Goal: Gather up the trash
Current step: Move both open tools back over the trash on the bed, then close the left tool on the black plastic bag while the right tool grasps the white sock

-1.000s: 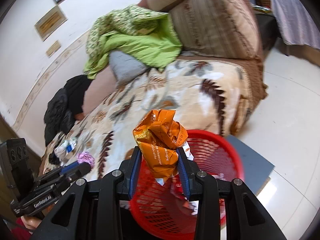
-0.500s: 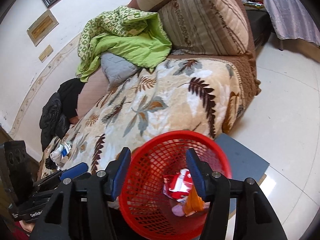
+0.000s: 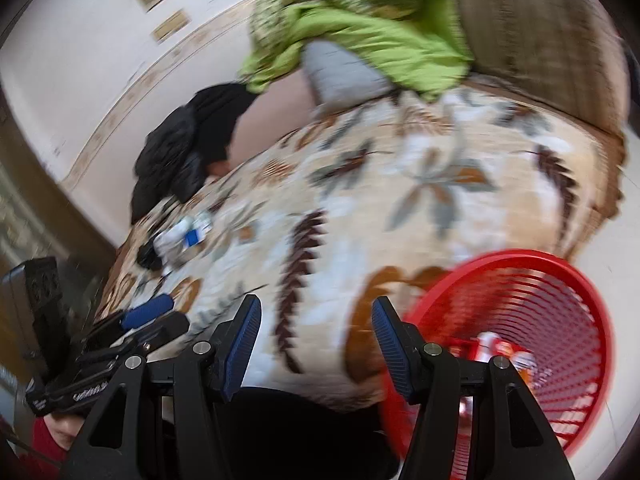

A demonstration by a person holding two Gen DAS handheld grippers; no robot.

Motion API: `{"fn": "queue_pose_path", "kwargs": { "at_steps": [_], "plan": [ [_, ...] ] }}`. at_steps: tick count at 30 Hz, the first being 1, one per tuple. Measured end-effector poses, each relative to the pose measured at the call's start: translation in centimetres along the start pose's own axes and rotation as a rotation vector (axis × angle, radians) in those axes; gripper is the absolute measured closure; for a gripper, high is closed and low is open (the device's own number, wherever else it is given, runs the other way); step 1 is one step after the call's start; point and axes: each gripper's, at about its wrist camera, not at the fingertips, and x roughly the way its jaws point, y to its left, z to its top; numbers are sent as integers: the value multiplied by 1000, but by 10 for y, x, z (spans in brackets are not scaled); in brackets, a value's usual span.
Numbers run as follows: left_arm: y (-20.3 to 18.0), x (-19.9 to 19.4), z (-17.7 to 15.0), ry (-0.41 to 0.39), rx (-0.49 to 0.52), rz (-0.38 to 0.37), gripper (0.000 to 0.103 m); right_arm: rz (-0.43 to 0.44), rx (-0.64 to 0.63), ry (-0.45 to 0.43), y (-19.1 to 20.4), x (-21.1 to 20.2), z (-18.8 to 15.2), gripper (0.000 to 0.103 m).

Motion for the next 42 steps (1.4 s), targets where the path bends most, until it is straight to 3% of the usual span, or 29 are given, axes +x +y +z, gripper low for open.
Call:
{"fn": "queue_pose_path", "kwargs": {
  "at_steps": [7,14,19,21,26,32,36,39,42],
  "plan": [
    [95,-29,-7,-49,-186,122,37,68,-81,69,64,56,12,35],
    [188,-59,-3,-109,-354,290,25,138,-144,118,130,126,24,35],
    [255,-62,11,-120,-441,373,23,168,-167,162,146,158,13,35],
    [280,-54,21,-124,-474,367,23,217,-161,151,149,157,14,35],
    [334,-21,43,-119,-580,325,23,229,-179,139,151,158,12,35],
    [365,28,40,-96,-732,201,23,233,-190,129,152,159,13,35],
    [353,42,33,-102,-710,219,59,247,-172,138,152,163,14,35],
    [335,37,30,-116,-640,265,70,253,-160,147,154,167,13,35],
    [322,17,26,-148,-611,284,71,250,-150,149,156,170,14,35]
  ]
}}
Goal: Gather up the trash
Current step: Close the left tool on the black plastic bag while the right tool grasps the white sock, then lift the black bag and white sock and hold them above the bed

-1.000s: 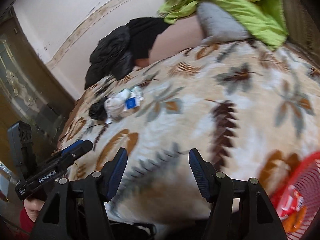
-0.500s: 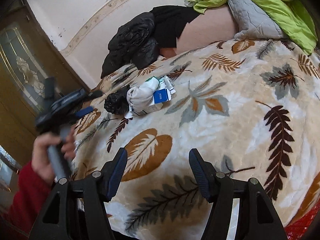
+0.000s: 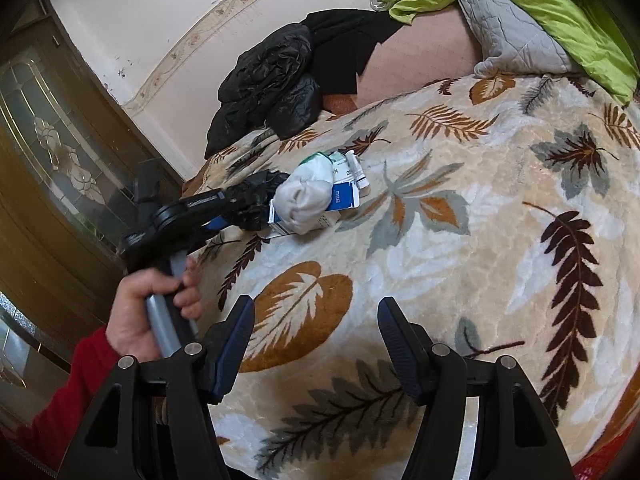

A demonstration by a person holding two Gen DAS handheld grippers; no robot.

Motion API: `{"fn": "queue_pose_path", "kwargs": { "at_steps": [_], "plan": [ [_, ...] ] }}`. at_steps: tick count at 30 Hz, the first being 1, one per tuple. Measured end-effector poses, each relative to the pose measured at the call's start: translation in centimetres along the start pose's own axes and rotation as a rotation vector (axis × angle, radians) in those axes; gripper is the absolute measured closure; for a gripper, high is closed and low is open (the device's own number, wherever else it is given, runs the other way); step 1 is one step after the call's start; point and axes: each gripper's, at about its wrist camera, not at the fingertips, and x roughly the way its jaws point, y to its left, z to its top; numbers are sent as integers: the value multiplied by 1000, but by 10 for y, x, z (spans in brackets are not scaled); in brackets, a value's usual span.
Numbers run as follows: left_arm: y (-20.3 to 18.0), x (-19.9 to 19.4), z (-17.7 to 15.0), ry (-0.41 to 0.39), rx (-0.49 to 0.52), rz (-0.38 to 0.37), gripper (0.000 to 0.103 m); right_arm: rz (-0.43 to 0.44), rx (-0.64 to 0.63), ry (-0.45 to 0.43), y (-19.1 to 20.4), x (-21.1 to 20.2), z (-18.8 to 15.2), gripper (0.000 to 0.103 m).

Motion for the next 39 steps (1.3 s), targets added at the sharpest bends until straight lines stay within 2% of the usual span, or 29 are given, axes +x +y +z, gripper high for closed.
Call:
{"fn": "queue_pose_path", "kwargs": {
  "at_steps": [4,10,16,19,21,25,27,28,30,31,32,35,37,39],
  "plan": [
    [-7,-42,-15,-43,44,30,72,4,18,18,0,8,4,35],
    [4,-91,-54,-34,65,80,72,-47,-23,51,4,33,22,35],
    [13,-79,-88,28,97,105,71,-157,-44,73,-1,67,43,35],
    [14,-76,-92,23,110,105,69,-153,-5,70,-7,77,53,35],
    [12,-75,-93,23,118,104,57,-136,40,62,-11,82,61,35],
    [9,-67,-94,34,122,106,46,-135,96,73,-16,99,74,35],
    [8,-64,-93,40,132,109,39,-146,117,104,-20,114,76,35],
    [7,-62,-94,45,131,106,38,-145,125,122,-22,120,75,35],
    [5,-58,-94,49,146,108,35,-134,149,160,-29,129,67,51],
    [3,-57,-94,49,157,112,35,-125,154,172,-30,131,64,63],
    [2,-56,-94,47,167,119,35,-115,157,173,-31,130,63,69],
    [-4,-51,-94,45,188,122,35,-118,119,138,-27,117,60,78],
    [-8,-49,-94,36,196,121,36,-126,100,125,-24,109,56,79],
    [-14,-48,-95,29,217,120,54,-107,93,114,-19,98,51,79]
  ]
}}
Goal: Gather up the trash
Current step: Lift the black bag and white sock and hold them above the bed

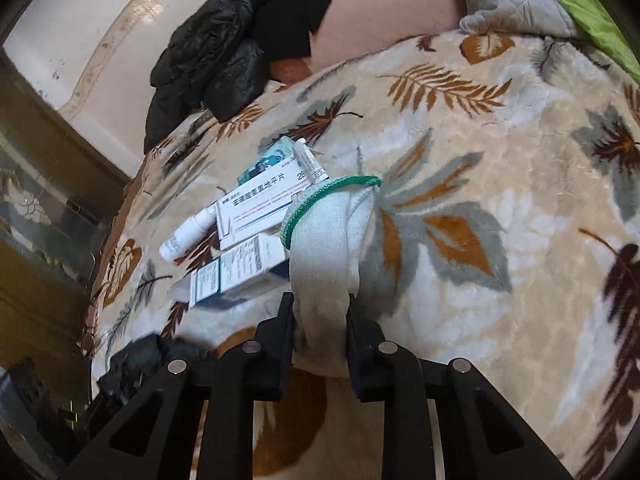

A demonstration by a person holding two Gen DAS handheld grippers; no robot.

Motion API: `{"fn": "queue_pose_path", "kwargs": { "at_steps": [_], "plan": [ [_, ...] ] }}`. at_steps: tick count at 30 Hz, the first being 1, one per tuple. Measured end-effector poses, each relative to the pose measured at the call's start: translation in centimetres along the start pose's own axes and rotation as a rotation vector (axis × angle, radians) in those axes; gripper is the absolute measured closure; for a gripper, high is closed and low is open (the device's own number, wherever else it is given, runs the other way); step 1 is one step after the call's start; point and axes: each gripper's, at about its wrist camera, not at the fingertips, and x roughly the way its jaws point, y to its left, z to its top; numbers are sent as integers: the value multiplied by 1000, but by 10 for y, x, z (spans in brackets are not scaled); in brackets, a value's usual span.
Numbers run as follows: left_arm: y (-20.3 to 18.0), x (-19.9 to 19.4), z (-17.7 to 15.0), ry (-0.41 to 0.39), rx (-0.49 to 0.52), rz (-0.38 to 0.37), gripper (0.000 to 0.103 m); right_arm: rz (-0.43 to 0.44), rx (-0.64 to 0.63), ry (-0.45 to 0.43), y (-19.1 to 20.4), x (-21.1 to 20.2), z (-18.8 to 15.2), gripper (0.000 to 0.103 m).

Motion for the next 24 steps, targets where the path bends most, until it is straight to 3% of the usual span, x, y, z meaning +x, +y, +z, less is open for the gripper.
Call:
{"fn": "queue_pose_path", "kwargs": {
  "at_steps": [3,8,14,16,24],
  "plan": [
    [-6,-1,-1,-11,27,17,61,-11,-67,-45,12,-20,-11,79],
    [-12,-13,-2,-55,35,9,65,-39,-178,-125,31,-50,-34,79],
    [-22,-53,-13,-140,51,5,65,-5,-178,-122,31,-69,-60,79],
    [-24,-66,-19,-168,59,36,65,-3,-179,-123,30,-73,-67,79],
    [-24,-60,-22,-151,61,42,65,10,-164,-125,27,-72,-65,79]
  ]
}}
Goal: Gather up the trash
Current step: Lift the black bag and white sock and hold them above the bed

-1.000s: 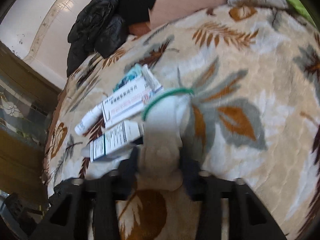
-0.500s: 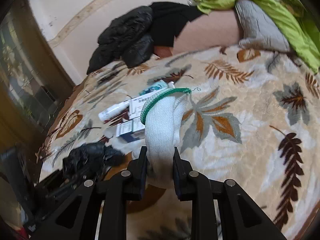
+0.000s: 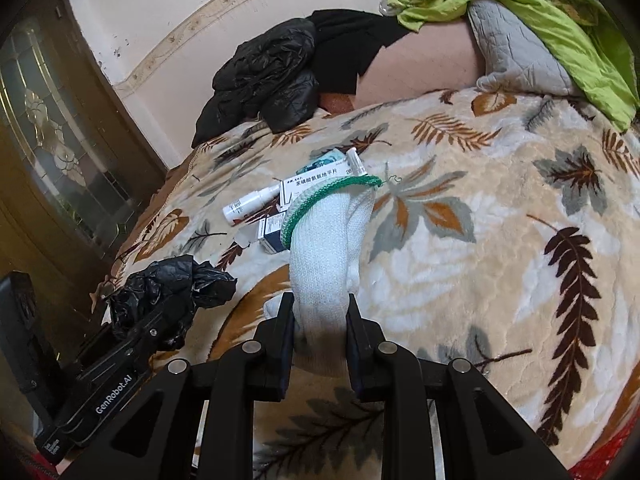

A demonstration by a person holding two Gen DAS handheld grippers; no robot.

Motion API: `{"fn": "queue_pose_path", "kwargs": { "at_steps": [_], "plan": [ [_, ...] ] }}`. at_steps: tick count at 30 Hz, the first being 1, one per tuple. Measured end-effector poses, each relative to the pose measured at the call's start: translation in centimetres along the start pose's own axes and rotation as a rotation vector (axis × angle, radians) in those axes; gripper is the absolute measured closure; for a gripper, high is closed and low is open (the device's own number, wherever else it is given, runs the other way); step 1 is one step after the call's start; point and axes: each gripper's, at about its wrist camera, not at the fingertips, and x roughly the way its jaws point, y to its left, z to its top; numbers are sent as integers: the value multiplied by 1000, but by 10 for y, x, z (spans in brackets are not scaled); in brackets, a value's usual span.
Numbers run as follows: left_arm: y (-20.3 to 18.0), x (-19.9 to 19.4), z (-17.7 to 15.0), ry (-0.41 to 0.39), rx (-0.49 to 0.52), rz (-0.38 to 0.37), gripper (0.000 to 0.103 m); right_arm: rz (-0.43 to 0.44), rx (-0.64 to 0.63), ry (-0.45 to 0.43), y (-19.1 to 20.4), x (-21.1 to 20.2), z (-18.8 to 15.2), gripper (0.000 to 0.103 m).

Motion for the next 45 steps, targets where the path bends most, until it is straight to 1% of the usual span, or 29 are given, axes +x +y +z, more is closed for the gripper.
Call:
{"fn": "queue_pose_path", "kwargs": {
  "at_steps": [4,9,15,26,45],
  "plan": [
    [-2,6,0,-1,21,8,65,3,-3,3,0,3,0,79],
    [-3,9,2,-4,29,6,65,17,31,16,-7,6,2,79],
    [-9,12,3,-12,50,7,65,22,38,7,-8,3,2,79],
    [-12,6,0,-37,68,3,65,26,36,0,-8,0,2,79],
    [-14,4,0,-40,71,-1,65,30,37,-4,-10,-2,2,79]
  ]
}}
